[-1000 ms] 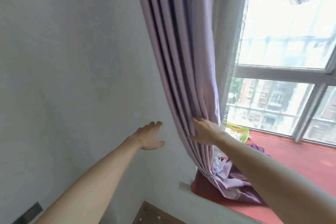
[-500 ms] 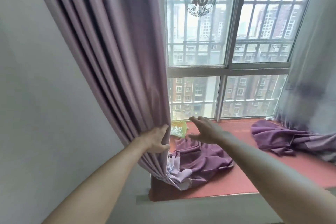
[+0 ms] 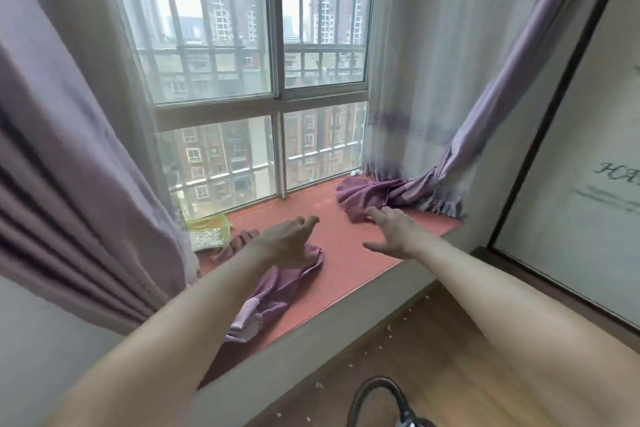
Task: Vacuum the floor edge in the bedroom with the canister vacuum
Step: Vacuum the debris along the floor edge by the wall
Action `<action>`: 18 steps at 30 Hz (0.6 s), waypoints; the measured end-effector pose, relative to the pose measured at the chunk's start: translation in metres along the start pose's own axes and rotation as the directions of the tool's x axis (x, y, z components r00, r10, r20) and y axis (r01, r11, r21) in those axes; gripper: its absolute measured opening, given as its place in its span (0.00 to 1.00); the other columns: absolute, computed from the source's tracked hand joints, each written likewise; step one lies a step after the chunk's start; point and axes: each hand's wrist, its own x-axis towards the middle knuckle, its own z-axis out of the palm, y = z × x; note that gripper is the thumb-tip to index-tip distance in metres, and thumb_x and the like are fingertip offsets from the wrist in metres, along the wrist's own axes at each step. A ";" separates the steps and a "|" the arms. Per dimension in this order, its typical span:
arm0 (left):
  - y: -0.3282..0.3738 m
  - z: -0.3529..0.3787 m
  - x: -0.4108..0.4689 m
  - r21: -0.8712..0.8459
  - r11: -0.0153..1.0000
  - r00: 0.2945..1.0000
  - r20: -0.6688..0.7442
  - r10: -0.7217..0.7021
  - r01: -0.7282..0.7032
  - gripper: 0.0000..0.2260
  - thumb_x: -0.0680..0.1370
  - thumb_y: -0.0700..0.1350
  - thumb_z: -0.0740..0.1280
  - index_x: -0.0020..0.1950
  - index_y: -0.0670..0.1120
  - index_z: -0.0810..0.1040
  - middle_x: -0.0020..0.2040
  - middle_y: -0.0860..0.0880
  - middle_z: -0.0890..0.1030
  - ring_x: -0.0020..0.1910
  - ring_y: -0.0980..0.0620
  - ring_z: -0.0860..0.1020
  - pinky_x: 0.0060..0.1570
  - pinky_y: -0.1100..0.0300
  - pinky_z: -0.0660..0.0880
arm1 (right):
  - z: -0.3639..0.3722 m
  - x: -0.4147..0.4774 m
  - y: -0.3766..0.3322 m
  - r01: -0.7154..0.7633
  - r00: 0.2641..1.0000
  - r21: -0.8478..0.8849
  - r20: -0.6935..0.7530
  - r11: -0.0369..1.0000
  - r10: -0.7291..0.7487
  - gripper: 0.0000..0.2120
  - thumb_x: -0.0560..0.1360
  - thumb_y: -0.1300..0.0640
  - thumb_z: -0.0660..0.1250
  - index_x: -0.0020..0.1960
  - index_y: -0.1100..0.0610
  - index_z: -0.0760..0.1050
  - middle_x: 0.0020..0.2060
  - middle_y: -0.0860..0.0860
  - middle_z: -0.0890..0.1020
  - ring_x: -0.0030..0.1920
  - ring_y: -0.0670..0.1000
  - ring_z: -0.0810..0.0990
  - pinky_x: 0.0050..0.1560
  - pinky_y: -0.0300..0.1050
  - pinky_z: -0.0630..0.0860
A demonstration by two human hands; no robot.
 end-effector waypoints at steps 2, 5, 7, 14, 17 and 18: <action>0.023 0.008 0.026 0.014 0.999 0.999 0.034 0.043 -0.043 0.36 0.78 0.57 0.67 0.80 0.48 0.53 0.68 0.42 0.71 0.62 0.43 0.75 0.58 0.47 0.77 | 0.003 -0.017 0.036 -0.082 0.997 -0.004 0.008 0.997 0.082 0.36 0.74 0.37 0.68 0.75 0.51 0.60 0.66 0.58 0.72 0.66 0.61 0.72 0.63 0.58 0.74; 0.060 0.024 0.062 0.005 0.994 0.992 0.068 0.107 -0.108 0.37 0.78 0.57 0.68 0.80 0.48 0.53 0.68 0.42 0.70 0.63 0.43 0.74 0.59 0.46 0.76 | 0.011 -0.044 0.088 -0.194 0.980 -0.012 0.038 0.981 0.194 0.38 0.75 0.37 0.67 0.78 0.51 0.57 0.66 0.58 0.72 0.67 0.59 0.72 0.64 0.55 0.73; 0.087 0.036 0.083 -0.008 0.988 0.983 0.097 0.153 -0.153 0.37 0.78 0.56 0.68 0.80 0.46 0.53 0.69 0.42 0.69 0.65 0.42 0.73 0.61 0.48 0.74 | 0.019 -0.060 0.121 -0.258 0.965 -0.014 0.049 0.966 0.258 0.37 0.76 0.37 0.66 0.78 0.52 0.57 0.66 0.57 0.73 0.67 0.59 0.72 0.62 0.55 0.73; 0.173 0.112 0.148 -0.019 0.952 0.927 0.224 0.300 -0.304 0.36 0.77 0.57 0.68 0.78 0.46 0.55 0.66 0.41 0.72 0.62 0.39 0.75 0.59 0.46 0.75 | 0.086 -0.124 0.221 -0.453 0.884 0.067 0.165 0.889 0.438 0.35 0.76 0.37 0.65 0.77 0.51 0.58 0.65 0.56 0.72 0.67 0.59 0.71 0.59 0.56 0.74; 0.204 0.156 0.164 -0.032 0.940 0.891 0.309 0.334 -0.341 0.38 0.75 0.59 0.66 0.79 0.47 0.55 0.70 0.42 0.70 0.66 0.40 0.73 0.62 0.47 0.73 | 0.132 -0.153 0.254 -0.521 0.837 0.094 0.249 0.848 0.487 0.34 0.76 0.37 0.65 0.76 0.50 0.59 0.65 0.55 0.72 0.67 0.58 0.71 0.59 0.56 0.73; 0.213 0.172 0.168 -0.034 0.936 0.878 0.339 0.339 -0.349 0.38 0.74 0.60 0.65 0.79 0.47 0.55 0.71 0.42 0.70 0.67 0.40 0.73 0.62 0.47 0.73 | 0.146 -0.163 0.263 -0.542 0.820 0.101 0.281 0.834 0.499 0.34 0.76 0.37 0.65 0.76 0.50 0.59 0.64 0.55 0.73 0.67 0.58 0.71 0.60 0.56 0.73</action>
